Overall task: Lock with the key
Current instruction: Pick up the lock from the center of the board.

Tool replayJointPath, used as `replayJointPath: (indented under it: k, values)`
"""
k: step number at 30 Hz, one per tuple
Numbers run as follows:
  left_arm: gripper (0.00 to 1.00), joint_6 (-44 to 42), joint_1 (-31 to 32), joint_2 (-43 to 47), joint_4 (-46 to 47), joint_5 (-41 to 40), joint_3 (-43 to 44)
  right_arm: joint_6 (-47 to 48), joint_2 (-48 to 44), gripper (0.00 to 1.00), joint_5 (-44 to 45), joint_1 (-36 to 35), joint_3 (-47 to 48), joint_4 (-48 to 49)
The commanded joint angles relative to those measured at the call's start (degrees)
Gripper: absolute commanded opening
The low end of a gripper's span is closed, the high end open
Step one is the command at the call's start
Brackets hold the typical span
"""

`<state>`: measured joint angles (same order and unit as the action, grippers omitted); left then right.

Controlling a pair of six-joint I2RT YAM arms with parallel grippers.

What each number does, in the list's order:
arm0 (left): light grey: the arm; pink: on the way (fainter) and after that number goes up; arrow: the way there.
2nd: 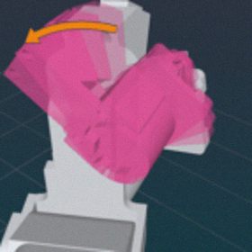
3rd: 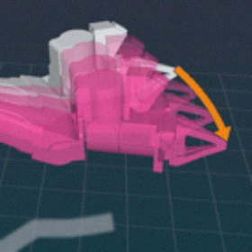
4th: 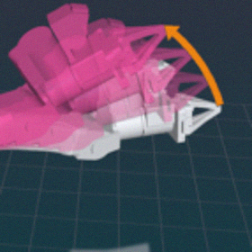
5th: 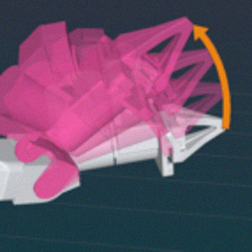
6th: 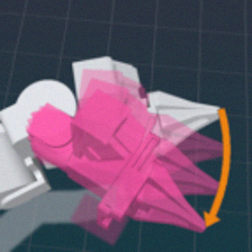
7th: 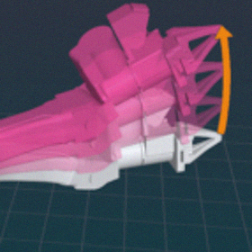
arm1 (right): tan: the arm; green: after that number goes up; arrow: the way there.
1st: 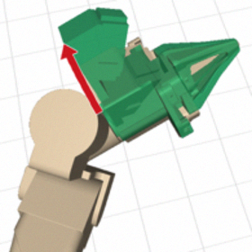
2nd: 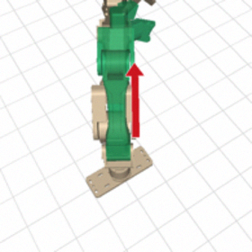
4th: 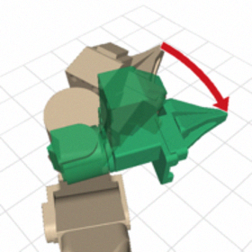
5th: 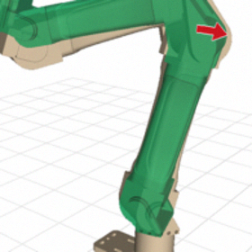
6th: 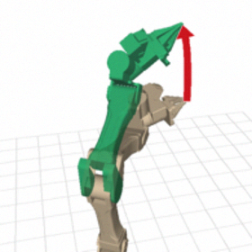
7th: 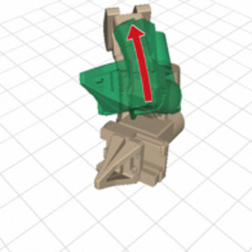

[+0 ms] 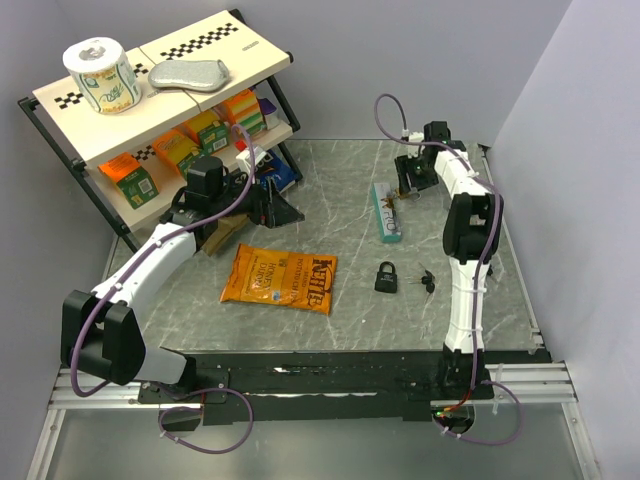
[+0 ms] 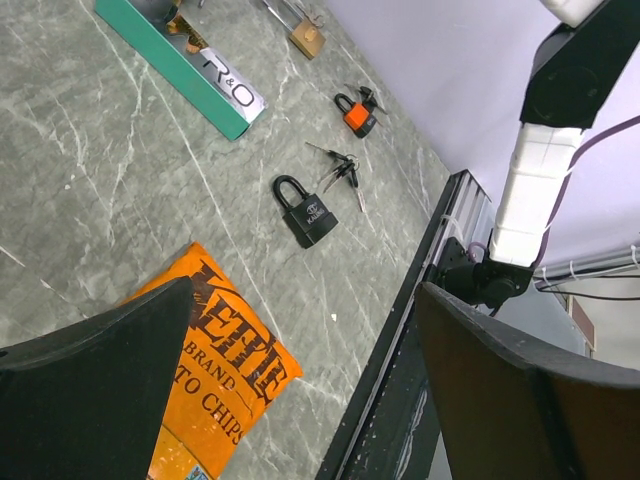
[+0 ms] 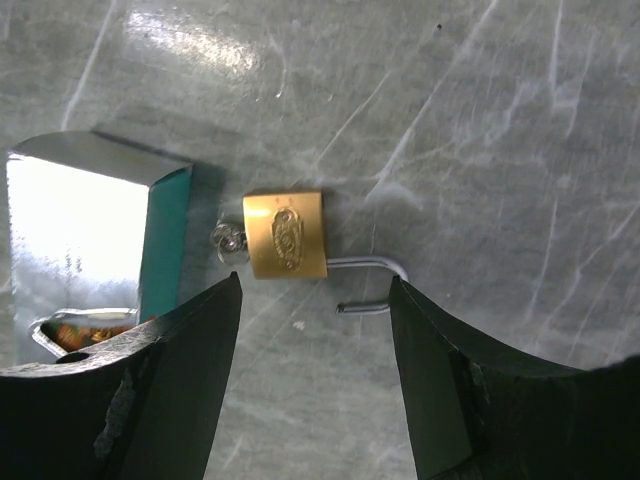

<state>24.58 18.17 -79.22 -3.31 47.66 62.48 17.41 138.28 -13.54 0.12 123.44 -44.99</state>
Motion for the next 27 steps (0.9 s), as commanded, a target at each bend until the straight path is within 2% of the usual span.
replayJointPath:
  k: [1, 10, 13, 17, 23, 24, 25, 27]
  values:
    - [0.97, -0.1, -0.3, 0.1, 1.6, -0.1, 1.4, 0.7, 1.9, 0.69, 0.4, -1.6, 3.8, 1.1]
    - [0.97, -1.1, -0.6, -0.1, 0.4, -0.4, 2.2, 1.4, 5.0, 0.67, 0.8, -2.8, 6.3, 0.1]
    - [0.97, -2.2, -0.9, -0.1, -1.1, -0.5, 2.7, 0.5, 7.6, 0.64, 1.9, -2.8, 8.2, -2.1]
    - [0.98, -2.1, -1.2, 0.3, -1.1, -0.5, 2.6, 0.1, 8.0, 0.52, 3.5, -2.8, 7.4, -2.8]
    - [0.98, -1.7, -1.4, -0.1, -0.7, -0.1, 2.8, -1.2, 7.4, 0.45, 3.4, -1.5, 5.9, -4.5]
    - [0.98, -1.6, -1.4, -0.1, -0.7, 0.0, 2.9, -1.6, 6.6, 0.45, 3.2, -1.4, 5.5, -4.5]
    - [0.98, -1.6, -1.5, -0.4, -0.6, 0.0, 3.0, -1.4, 6.4, 0.54, 3.0, -1.4, 5.3, -5.3]
    - [0.98, -1.3, -1.5, -0.7, -0.3, 0.1, 3.2, -0.5, 5.9, 0.63, 2.3, -1.3, 5.4, -6.2]
